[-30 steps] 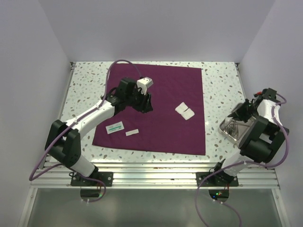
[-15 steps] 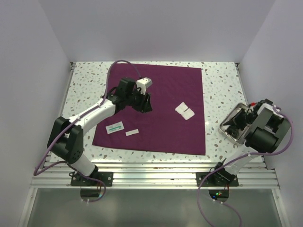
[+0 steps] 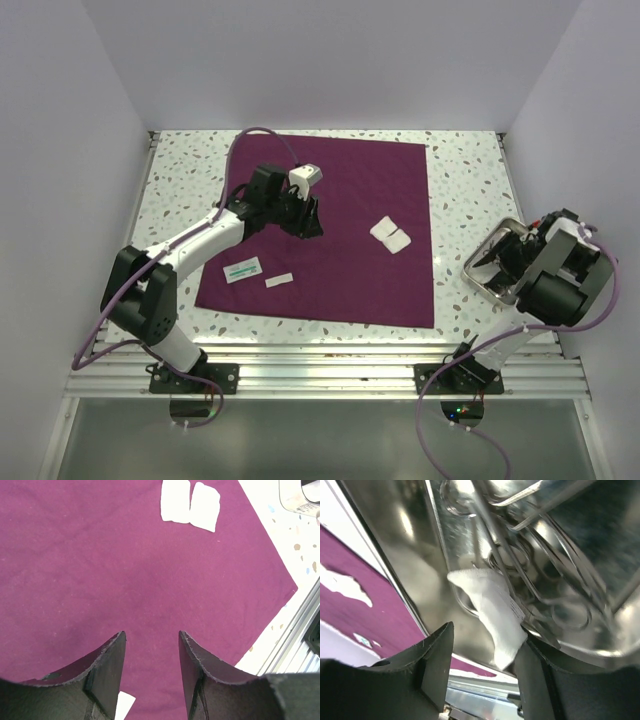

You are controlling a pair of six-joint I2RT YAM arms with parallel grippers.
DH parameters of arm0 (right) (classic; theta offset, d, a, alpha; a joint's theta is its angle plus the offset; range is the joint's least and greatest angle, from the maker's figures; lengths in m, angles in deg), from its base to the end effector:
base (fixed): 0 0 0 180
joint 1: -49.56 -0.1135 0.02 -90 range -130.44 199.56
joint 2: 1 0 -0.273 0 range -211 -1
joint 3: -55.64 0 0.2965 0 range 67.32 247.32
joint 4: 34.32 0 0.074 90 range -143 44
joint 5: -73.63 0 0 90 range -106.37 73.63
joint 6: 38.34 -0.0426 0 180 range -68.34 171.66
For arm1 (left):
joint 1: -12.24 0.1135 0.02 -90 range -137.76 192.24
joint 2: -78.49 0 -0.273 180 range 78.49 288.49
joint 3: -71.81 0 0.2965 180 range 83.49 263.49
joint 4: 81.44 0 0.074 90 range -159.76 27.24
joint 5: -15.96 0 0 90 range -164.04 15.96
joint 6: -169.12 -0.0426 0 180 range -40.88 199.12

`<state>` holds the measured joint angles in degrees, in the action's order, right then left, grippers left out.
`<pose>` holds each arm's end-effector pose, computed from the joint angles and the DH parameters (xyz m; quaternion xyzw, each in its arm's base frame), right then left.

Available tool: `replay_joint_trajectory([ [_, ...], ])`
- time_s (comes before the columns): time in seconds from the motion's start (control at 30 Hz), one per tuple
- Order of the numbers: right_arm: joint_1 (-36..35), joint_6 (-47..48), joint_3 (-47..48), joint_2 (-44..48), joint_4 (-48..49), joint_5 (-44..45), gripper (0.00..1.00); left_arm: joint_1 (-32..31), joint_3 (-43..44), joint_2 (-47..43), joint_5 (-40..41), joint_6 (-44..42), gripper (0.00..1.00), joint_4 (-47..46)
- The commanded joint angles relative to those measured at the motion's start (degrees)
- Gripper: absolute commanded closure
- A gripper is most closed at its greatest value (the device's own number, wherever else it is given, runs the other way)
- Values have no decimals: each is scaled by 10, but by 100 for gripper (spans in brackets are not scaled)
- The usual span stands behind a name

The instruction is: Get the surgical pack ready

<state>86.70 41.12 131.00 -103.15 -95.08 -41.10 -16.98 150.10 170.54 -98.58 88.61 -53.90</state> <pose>0.2873 -0.1953 0.1342 0.3905 0.8951 0.2035 0.0696 0.3426 -0.2119 0.2414 0.2388 0.8621 -0.3162 0.3160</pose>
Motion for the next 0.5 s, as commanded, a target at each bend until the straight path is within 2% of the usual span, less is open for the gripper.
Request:
replay_joint_trajectory([
  [0.0,3,-4,30,39,-48,71,46,7,-3,2,-16,6,50,-29],
  [0.13,3,-4,47,49,-74,100,45,8,-3,2,-16,6,50,-28],
  [0.23,3,-4,42,49,-70,88,47,7,-3,1,-17,5,50,-28],
  [0.47,3,-12,25,38,-49,78,60,8,-10,1,-21,6,50,-33],
])
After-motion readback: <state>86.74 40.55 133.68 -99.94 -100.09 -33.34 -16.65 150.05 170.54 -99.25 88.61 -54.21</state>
